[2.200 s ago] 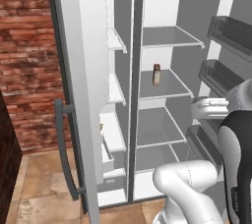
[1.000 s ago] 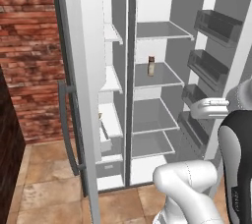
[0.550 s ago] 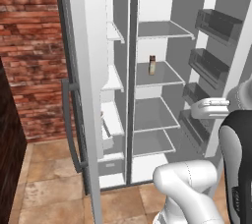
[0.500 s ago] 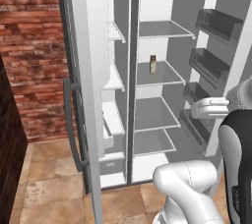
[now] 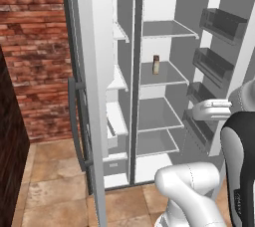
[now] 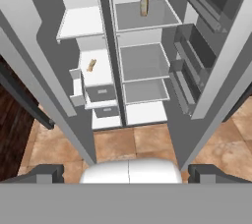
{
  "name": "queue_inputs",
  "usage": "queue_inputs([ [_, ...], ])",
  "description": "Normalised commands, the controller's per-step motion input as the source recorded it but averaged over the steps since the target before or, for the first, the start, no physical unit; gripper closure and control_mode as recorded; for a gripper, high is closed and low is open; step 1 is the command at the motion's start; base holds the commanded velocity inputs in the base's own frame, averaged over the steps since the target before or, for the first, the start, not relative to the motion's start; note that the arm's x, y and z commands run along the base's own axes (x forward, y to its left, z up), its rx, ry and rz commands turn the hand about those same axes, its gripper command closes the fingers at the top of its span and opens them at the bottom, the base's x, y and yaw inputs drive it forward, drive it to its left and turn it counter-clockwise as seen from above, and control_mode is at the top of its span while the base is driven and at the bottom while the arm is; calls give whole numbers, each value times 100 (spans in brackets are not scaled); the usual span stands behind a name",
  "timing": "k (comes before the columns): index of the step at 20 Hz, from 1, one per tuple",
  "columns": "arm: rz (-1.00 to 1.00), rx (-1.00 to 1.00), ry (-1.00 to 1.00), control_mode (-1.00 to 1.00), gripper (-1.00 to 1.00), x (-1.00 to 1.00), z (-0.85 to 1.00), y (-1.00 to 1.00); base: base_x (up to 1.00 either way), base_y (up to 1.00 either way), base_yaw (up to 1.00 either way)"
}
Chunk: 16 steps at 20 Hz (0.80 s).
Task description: There's a steak in the fridge that needs to be moved to the freezer for freezing. Pick up the steak from the fridge, place it on any shelf in the freezer, and close the fridge and freezer doors when done.
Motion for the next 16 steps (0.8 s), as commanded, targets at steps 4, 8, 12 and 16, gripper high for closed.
queue_inputs([
  [4, 0, 0, 0, 100, -100, 0, 0, 0, -40, 0, 0],
  [8, 0, 0, 0, 100, -100, 0, 0, 0, -39, 0, 0],
  [12, 0, 0, 0, 100, -100, 0, 0, 0, -9, 0, 0],
  [16, 0, 0, 0, -100, -100, 0, 0, -1, 0, 0, 0],
])
